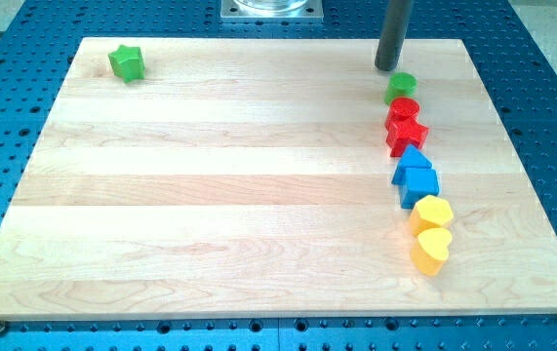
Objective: Slide the green circle to the top of the red circle
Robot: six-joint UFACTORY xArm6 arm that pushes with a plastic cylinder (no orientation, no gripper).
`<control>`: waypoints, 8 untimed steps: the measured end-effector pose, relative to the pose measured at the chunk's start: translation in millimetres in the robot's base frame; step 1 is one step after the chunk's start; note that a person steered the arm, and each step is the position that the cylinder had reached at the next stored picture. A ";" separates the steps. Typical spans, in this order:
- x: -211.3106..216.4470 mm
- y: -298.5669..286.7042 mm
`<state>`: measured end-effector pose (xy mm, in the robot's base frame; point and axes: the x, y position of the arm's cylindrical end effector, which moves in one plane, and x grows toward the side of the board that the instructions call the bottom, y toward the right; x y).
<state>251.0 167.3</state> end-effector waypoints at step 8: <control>81.7 -141.1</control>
<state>332.7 26.2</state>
